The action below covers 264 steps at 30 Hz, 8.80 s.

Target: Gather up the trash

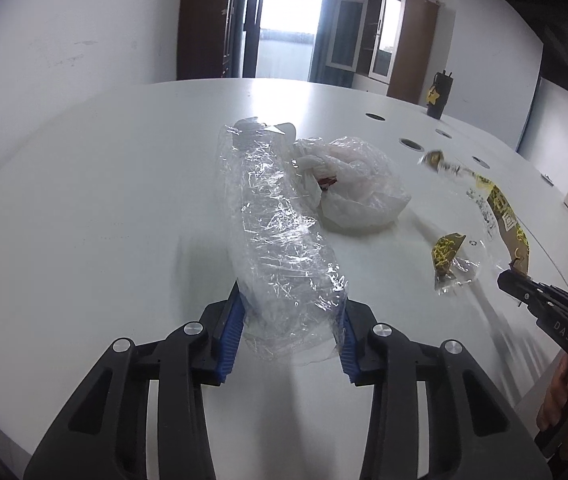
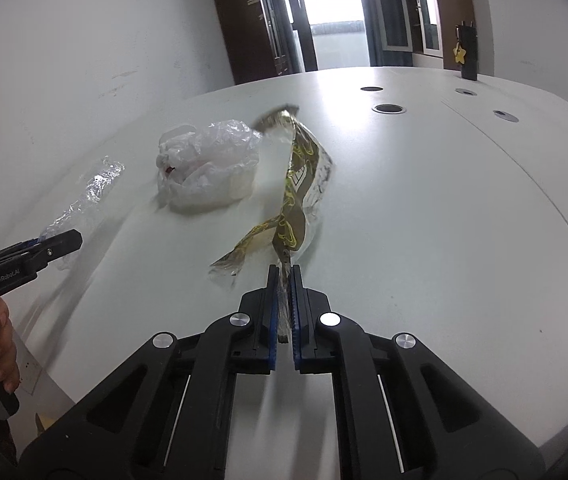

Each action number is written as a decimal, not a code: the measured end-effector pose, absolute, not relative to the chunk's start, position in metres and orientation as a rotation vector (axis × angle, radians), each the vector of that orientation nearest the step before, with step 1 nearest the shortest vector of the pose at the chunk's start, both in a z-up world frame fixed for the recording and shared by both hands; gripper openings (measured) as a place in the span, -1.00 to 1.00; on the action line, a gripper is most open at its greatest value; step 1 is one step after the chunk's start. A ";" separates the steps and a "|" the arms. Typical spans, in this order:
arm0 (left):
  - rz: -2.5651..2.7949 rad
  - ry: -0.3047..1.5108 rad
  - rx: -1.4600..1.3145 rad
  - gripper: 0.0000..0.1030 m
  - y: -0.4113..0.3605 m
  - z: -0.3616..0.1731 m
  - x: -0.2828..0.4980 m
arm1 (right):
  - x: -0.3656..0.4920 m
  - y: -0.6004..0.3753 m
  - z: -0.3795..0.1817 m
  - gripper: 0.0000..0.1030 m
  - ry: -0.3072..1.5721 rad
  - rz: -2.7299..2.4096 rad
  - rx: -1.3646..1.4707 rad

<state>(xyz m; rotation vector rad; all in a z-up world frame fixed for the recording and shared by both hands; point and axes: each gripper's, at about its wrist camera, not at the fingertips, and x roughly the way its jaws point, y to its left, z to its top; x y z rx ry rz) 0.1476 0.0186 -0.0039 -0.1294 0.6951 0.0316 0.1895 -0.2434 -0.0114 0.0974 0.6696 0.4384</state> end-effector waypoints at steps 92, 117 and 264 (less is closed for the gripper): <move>-0.068 1.234 -0.173 -0.26 0.004 -0.259 0.120 | 0.136 -0.142 -0.257 -0.91 1.171 0.569 -0.076; -0.034 1.487 -0.221 -0.25 0.001 -0.328 0.181 | 0.216 -0.115 -0.362 -0.91 1.413 0.494 0.008; 0.131 0.858 0.034 0.42 0.055 0.007 0.385 | 0.379 -0.140 -0.004 -0.16 0.916 0.597 0.044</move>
